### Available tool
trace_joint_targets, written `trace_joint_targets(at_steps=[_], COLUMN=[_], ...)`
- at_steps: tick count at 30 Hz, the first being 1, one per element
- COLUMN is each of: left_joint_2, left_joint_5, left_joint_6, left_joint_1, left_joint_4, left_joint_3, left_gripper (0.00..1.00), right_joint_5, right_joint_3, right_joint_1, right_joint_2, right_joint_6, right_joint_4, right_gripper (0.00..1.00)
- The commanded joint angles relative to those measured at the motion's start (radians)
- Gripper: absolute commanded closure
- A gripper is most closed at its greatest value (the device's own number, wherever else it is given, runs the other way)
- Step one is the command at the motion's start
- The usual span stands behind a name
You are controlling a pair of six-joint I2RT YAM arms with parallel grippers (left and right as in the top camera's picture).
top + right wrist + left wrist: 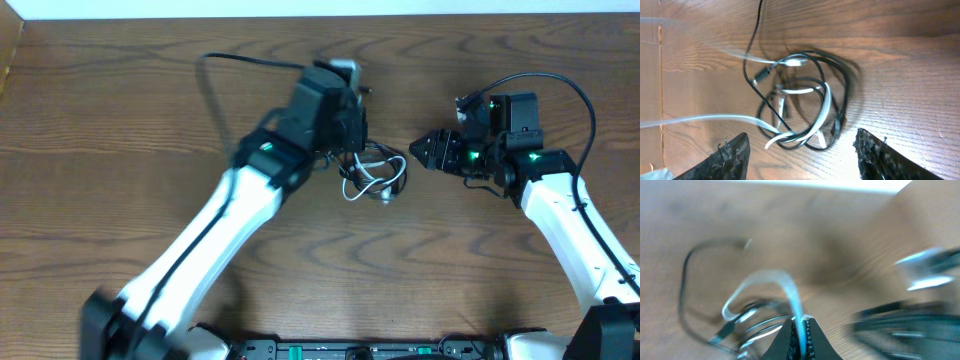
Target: Untangle cables
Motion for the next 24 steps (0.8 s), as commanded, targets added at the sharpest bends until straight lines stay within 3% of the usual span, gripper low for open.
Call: trace_joint_targets(at_steps=[1, 11, 16, 20, 24], left_joint_2=[-0.126, -0.339, -0.332, -0.313, -0.313], left_joint_5=[0.085, 0.084, 0.081, 0.077, 0.074], left_joint_6=[-0.069, -0.153, -0.159, -0.165, -0.247], left_joint_1=[0.005, 0.005, 0.005, 0.018, 0.08], left_joint_4=[0.039, 0.268, 0.365, 0.422, 0.496], left_joint_3=[0.025, 0.025, 0.025, 0.025, 0.031], left_gripper=[0.92, 0.93, 0.92, 0.92, 0.93], right_joint_5=[0.0, -0.07, -0.309, -0.317, -0.315], right_joint_3=[0.016, 0.016, 0.016, 0.015, 0.014], right_joint_1=[0.003, 0.004, 0.004, 0.005, 0.029], right_joint_2=[0.006, 0.006, 0.006, 0.009, 0.048], right_joint_6=[0.011, -0.02, -0.056, -0.04, -0.039], right_joint_4=[0.01, 0.043, 0.143, 0.144, 0.103], right_gripper=[0.36, 0.33, 0.3, 0.3, 0.3])
